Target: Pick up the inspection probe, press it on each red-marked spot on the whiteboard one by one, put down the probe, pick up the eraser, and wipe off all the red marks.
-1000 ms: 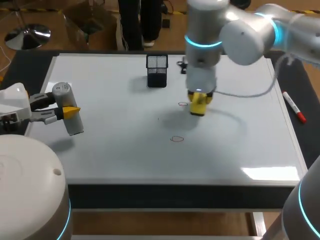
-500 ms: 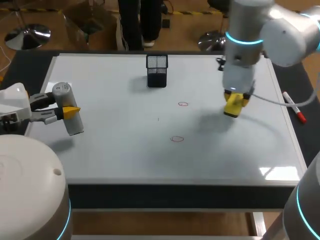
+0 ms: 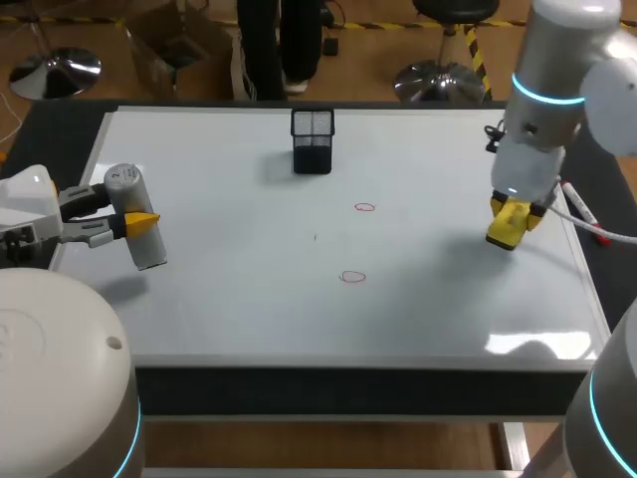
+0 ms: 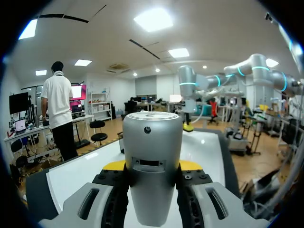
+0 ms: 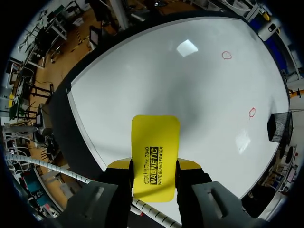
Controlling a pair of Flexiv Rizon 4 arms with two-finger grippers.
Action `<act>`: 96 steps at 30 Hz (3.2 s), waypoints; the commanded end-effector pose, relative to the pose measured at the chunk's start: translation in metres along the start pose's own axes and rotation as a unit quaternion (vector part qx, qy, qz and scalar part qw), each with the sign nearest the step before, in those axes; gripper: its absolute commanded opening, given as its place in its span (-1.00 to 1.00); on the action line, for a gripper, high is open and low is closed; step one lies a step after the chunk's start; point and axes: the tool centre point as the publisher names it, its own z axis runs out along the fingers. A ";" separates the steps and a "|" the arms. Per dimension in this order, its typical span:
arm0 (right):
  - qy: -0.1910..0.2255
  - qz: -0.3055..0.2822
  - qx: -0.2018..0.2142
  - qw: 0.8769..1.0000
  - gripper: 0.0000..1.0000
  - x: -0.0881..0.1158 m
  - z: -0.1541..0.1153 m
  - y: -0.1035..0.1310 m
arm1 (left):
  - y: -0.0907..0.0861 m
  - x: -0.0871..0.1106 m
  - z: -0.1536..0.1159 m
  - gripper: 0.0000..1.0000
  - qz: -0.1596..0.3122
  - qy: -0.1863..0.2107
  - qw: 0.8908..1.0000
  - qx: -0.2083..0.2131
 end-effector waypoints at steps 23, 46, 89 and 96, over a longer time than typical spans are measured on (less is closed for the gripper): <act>-0.020 0.004 0.002 1.000 -1.00 0.011 -0.003 0.004 | -0.001 0.000 0.000 -1.00 0.000 0.000 1.000 0.000; -0.020 0.004 0.002 1.000 -1.00 0.011 -0.003 0.004 | -0.034 0.025 0.079 -1.00 0.002 0.070 0.997 0.045; -0.020 0.004 0.002 1.000 -1.00 0.011 -0.003 0.004 | -0.068 0.074 0.348 -1.00 0.047 0.233 0.970 0.051; -0.020 0.004 0.002 1.000 -1.00 0.011 -0.003 0.004 | -0.056 0.070 0.365 -1.00 0.044 0.236 0.969 0.052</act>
